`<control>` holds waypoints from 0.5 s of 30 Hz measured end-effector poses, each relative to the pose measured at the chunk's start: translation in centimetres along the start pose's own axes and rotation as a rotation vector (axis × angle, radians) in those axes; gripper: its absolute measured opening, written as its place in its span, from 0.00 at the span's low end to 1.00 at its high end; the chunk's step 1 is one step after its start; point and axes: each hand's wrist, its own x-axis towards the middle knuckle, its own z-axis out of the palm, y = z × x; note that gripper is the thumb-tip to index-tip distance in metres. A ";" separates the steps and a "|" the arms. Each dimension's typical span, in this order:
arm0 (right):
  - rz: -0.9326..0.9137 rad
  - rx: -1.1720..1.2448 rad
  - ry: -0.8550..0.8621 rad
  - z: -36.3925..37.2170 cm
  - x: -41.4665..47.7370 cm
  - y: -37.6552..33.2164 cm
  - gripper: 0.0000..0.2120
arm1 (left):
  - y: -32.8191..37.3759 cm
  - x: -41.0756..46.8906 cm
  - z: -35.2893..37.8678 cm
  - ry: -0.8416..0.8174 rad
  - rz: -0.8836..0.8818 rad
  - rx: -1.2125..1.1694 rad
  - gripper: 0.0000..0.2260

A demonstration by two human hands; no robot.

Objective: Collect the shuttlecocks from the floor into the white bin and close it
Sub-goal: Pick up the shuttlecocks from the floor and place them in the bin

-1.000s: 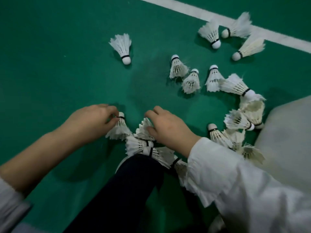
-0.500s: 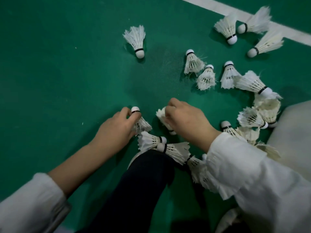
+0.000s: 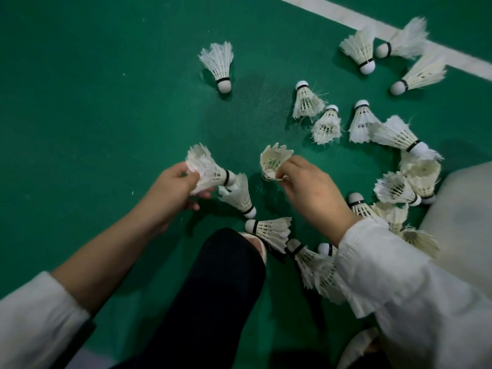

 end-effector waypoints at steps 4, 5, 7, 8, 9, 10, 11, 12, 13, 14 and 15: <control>0.006 0.001 0.007 0.0 0.0 0.2 0.07 | -1.6 -1.2 0.6 -0.162 0.099 0.097 0.07; 0.007 0.001 0.009 -0.1 0.0 0.3 0.07 | -1.8 -1.3 0.7 -0.206 0.148 0.171 0.05; 0.004 -0.004 0.011 -0.1 0.0 0.4 0.07 | -2.0 -1.5 1.4 -0.273 0.220 0.340 0.03; 0.004 -0.006 0.011 -0.1 -0.1 0.5 0.07 | -2.0 -1.5 1.8 -0.290 0.259 0.451 0.02; 0.004 -0.007 0.009 -0.1 -0.1 0.6 0.07 | -1.8 -1.4 2.3 -0.291 0.306 0.568 0.04; 0.004 -0.006 0.006 -0.1 -0.1 0.6 0.07 | -1.8 -1.3 2.6 -0.277 0.350 0.665 0.06; 0.005 -0.004 0.001 -0.1 -0.1 0.7 0.07 | -1.9 -1.1 2.9 -0.257 0.385 0.710 0.07; 0.005 0.002 -0.002 -0.1 -0.1 0.8 0.07 | -2.0 -0.8 3.1 -0.247 0.401 0.721 0.06; 0.002 0.009 -0.001 -0.1 -0.2 0.8 0.07 | -2.1 -0.5 3.3 -0.246 0.408 0.714 0.07; -0.001 0.017 0.002 0.0 -0.2 0.9 0.07 | -2.3 -0.2 3.4 -0.248 0.401 0.693 0.09; -0.004 0.023 0.005 -0.1 -0.2 1.0 0.07 | -2.3 0.0 3.5 -0.248 0.378 0.669 0.09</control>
